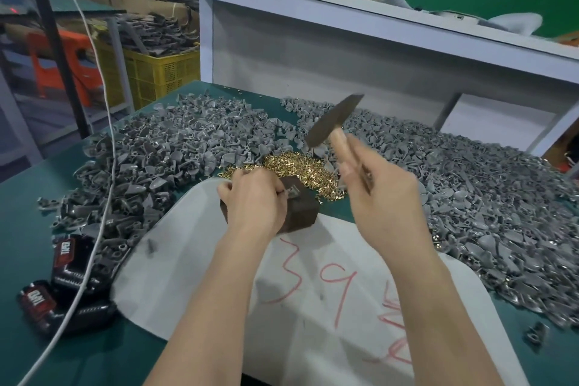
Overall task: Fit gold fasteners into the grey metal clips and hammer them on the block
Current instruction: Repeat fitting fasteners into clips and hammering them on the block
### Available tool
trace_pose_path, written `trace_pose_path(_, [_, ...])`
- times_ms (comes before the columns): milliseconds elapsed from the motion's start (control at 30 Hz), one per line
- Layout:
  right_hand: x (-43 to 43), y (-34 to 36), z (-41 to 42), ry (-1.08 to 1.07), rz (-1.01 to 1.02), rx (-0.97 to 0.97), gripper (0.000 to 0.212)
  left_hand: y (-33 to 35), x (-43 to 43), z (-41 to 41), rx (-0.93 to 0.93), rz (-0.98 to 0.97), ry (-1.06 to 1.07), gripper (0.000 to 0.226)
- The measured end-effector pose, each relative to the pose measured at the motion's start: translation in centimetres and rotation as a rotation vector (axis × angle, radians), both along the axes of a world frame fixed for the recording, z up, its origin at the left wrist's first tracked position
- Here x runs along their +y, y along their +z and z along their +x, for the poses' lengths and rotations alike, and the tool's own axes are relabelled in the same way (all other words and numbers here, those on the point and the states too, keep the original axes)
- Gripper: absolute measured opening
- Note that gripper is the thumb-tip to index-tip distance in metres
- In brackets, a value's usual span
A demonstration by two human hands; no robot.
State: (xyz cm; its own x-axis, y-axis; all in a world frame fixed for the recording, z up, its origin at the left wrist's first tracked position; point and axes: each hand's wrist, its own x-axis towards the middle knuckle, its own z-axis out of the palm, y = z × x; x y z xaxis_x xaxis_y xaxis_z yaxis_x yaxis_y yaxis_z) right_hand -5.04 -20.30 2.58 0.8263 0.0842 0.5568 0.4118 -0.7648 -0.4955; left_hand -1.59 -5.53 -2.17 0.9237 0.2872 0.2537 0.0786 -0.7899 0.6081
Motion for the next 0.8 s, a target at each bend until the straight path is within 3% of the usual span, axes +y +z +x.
trace_pose_path(100, [0.5, -1.1, -0.1, 0.030, -0.228, 0.229, 0.039, 0.1, 0.0, 0.1, 0.022, 0.026, -0.012, 0.013])
trace_pose_path(267, [0.1, -0.4, 0.0, -0.007, 0.039, -0.066, 0.039, -0.1, 0.0, 0.2, -0.005, 0.023, -0.007, 0.015])
trace_pose_path(300, [0.1, -0.4, 0.2, 0.004, -0.022, -0.047, 0.038, -0.1, 0.0, 0.2, -0.001, 0.025, -0.003, 0.015])
trace_pose_path(400, [0.0, -1.4, 0.4, 0.019, -0.226, 0.247, 0.036, 0.0, 0.0, 0.1, 0.002, 0.045, -0.002, 0.013])
trace_pose_path(467, [-0.1, -1.3, 0.5, 0.004, -0.161, 0.188, 0.036, 0.0, 0.0, 0.1, 0.001, 0.040, 0.000, 0.011])
trace_pose_path(567, [-0.2, -0.7, 0.3, 0.009, 0.060, -0.060, 0.037, 0.0, 0.0, 0.2, 0.002, 0.026, 0.000, 0.014])
trace_pose_path(700, [0.3, -1.4, 0.2, 0.033, -0.252, 0.242, 0.036, 0.1, 0.0, 0.0, 0.020, 0.054, -0.003, 0.013])
trace_pose_path(800, [0.4, -1.1, 0.1, -0.004, -0.127, 0.095, 0.037, 0.1, 0.0, -0.1, 0.017, 0.037, 0.000, 0.012])
